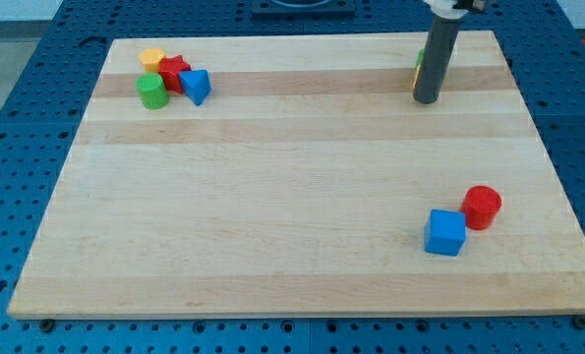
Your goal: Push the yellow heart closer to the green star
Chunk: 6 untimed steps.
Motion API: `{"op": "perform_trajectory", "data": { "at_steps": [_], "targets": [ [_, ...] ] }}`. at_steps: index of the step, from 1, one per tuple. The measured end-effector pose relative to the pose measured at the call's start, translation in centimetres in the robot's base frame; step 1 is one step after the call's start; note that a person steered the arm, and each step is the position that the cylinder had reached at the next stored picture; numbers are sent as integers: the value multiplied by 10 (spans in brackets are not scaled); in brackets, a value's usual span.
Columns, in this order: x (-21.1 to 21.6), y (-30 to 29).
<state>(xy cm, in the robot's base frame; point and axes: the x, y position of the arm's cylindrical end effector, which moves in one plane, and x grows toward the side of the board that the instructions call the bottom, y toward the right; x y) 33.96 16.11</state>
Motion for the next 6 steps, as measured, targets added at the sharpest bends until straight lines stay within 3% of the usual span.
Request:
{"op": "perform_trajectory", "data": {
  "at_steps": [1, 2, 3, 5, 6],
  "targets": [
    [99, -37],
    [232, -93],
    [279, -112],
    [260, -13],
    [259, -5]
  ]
}}
